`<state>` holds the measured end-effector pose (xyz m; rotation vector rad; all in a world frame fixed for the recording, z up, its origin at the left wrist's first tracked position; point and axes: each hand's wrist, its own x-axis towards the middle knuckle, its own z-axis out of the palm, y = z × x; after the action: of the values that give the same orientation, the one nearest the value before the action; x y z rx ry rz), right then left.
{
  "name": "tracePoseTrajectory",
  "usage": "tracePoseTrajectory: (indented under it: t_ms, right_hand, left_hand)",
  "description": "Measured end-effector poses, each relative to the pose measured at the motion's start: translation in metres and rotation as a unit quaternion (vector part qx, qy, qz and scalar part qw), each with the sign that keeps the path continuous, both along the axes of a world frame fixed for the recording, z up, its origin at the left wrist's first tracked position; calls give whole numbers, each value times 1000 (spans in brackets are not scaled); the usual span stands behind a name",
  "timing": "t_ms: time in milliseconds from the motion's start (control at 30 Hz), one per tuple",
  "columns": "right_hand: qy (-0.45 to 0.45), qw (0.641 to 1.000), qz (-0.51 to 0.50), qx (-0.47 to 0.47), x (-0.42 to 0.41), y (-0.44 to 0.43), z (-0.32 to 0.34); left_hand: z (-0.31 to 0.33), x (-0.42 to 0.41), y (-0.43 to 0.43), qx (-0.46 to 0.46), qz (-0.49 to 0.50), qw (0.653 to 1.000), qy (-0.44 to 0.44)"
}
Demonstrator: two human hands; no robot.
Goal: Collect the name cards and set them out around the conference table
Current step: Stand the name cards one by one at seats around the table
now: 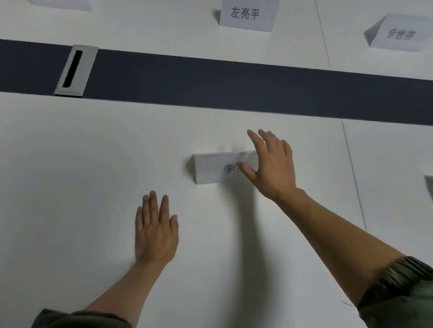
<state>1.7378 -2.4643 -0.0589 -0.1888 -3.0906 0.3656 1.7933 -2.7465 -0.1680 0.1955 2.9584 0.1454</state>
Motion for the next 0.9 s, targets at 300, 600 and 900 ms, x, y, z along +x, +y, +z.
tracePoseTrajectory:
  t_ms: [300, 600, 900]
  right_hand:
    - [-110, 992, 2, 64, -26, -8, -29]
    - [-100, 992, -29, 73, -31, -9, -34]
    - [-89, 993, -20, 74, -31, -6, -35]
  left_hand:
    - [-4, 1, -2, -12, 6, 1000, -8]
    - [-3, 0, -2, -1, 8, 1000, -11]
    - [-5, -2, -1, -10, 0, 1000, -15]
